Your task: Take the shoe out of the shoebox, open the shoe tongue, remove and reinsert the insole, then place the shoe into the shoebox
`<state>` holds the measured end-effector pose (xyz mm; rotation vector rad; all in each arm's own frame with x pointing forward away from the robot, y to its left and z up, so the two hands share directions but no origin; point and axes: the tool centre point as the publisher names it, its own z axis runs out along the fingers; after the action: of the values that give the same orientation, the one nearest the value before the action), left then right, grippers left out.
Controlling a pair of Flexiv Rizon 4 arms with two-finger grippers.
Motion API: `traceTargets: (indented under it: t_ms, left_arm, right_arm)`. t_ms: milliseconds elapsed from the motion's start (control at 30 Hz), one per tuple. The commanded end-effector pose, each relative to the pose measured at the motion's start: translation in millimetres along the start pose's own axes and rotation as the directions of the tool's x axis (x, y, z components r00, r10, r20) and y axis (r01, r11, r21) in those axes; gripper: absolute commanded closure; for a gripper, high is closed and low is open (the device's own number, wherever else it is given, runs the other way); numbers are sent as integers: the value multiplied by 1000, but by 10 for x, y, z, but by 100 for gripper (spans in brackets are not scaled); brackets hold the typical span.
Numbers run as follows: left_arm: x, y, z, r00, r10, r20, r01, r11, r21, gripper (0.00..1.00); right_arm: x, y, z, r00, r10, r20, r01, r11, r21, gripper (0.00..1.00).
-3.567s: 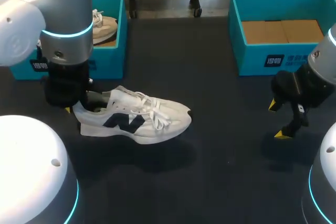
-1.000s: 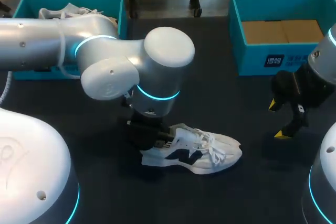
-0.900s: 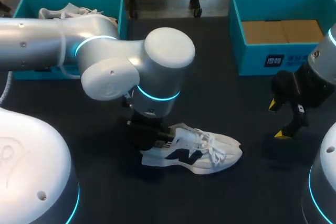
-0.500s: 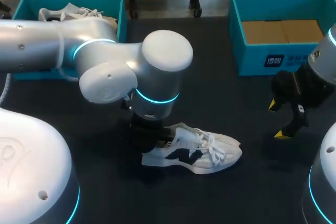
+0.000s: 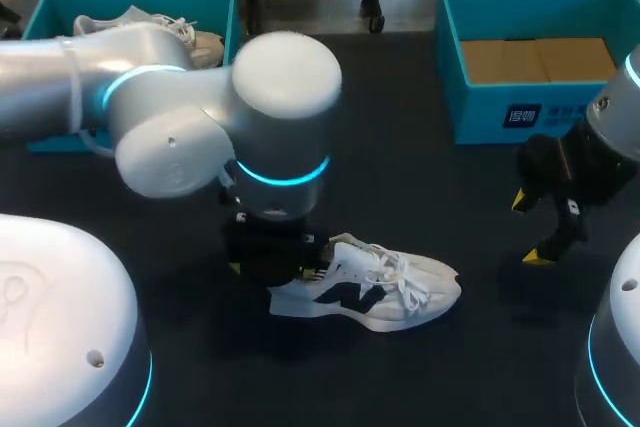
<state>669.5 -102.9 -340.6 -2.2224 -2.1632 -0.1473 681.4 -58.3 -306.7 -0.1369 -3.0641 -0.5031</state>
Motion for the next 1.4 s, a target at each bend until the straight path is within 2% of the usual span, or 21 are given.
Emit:
traceTargets:
  t_ms: [33, 67, 133, 267, 367, 533, 567, 600, 1100, 1167, 1233, 1400]
  left_arm:
    - [381, 36, -272, 975, -85, 205, 66, 993, 97, 0]
    - [429, 40, -298, 960, -106, 259, 71, 987, 141, 0]
    - [508, 53, -318, 941, -173, 290, 128, 977, 169, 0]
    - [682, 47, -324, 874, -301, 382, 206, 940, 271, 0]
    - [793, 0, -329, 825, -401, 398, 274, 900, 340, 0]
    - [968, -65, -340, 738, -569, 362, 385, 796, 466, 0]
    - [981, -71, -338, 741, -567, 360, 380, 796, 472, 0]
    - [978, -66, -339, 765, -556, 325, 401, 806, 435, 0]
    - [978, -66, -339, 765, -556, 325, 401, 806, 435, 0]
    - [968, -75, -234, 710, -628, 317, 463, 756, 462, 0]
    - [1004, -52, -153, 659, -685, 309, 486, 702, 520, 0]
    - [1213, 44, -13, 517, -809, 282, 515, 556, 653, 0]
  right_arm:
    - [10, -1, 7, 1000, 1, 2, -1, 1000, 2, 0]
    - [10, -1, 7, 1000, 1, 2, -1, 1000, 2, 0]
    - [10, -1, 7, 1000, 1, 2, -1, 1000, 2, 0]
    - [10, -1, 7, 1000, 1, 2, -1, 1000, 2, 0]
    - [10, -1, 7, 1000, 1, 2, -1, 1000, 2, 0]
    - [10, -1, 7, 1000, 1, 2, -1, 1000, 2, 0]
    - [10, -1, 7, 1000, 1, 2, -1, 1000, 2, 0]
    - [10, -1, 7, 1000, 1, 2, -1, 1000, 2, 0]
    - [10, -1, 7, 1000, 1, 2, -1, 1000, 2, 0]
    - [10, -1, 7, 1000, 1, 2, -1, 1000, 2, 0]
    - [10, -1, 7, 1000, 1, 2, -1, 1000, 2, 0]
    - [10, -1, 7, 1000, 1, 2, -1, 1000, 2, 0]
